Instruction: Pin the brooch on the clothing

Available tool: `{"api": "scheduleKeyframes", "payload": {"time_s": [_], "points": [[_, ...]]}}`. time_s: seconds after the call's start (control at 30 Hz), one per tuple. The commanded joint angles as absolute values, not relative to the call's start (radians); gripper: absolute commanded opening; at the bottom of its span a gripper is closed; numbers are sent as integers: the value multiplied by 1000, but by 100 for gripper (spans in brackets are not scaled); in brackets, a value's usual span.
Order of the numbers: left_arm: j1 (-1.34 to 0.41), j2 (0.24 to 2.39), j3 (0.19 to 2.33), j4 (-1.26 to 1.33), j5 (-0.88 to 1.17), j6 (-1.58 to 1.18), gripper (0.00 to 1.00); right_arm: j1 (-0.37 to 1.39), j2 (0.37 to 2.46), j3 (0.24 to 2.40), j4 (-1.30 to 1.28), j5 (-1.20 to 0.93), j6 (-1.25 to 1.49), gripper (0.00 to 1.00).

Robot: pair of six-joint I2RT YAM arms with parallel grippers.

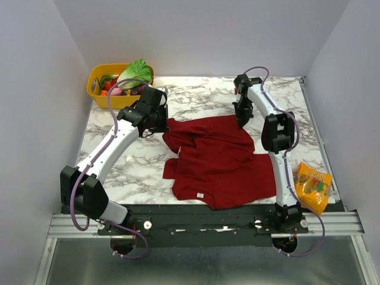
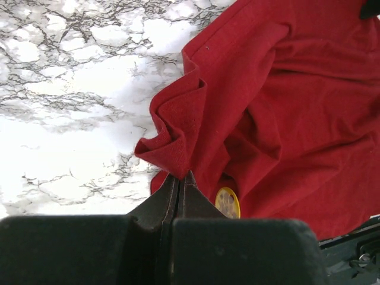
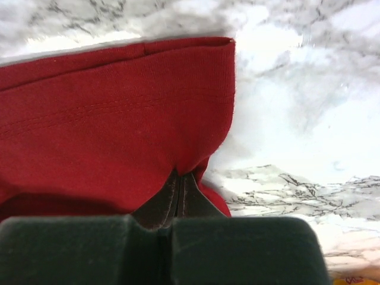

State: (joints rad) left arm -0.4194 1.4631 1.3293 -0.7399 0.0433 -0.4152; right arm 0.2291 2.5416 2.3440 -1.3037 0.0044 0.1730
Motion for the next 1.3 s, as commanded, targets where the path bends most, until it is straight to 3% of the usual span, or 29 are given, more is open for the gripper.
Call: {"api": "scheduleKeyframes", "payload": {"time_s": [0.0,0.17,0.6,0.9,1.27], "points": [[-423,1427,1330,-744,9,-403,0,232,2427,2284,-1232,5,184,0],[-423,1474,1402,-745,-21,-391,0,233,2252,2247,-1096,-30,189,1],[-423,1542,1893,-818,-113,-350,0,233,1626,1961,-730,-166,207,0],[-423,1238,1839,-566,-143,-327,0,233,1157,1731,-388,-311,236,0],[-423,1048,1875,-508,57,-307,0,232,813,1580,-183,-357,256,0]]}}
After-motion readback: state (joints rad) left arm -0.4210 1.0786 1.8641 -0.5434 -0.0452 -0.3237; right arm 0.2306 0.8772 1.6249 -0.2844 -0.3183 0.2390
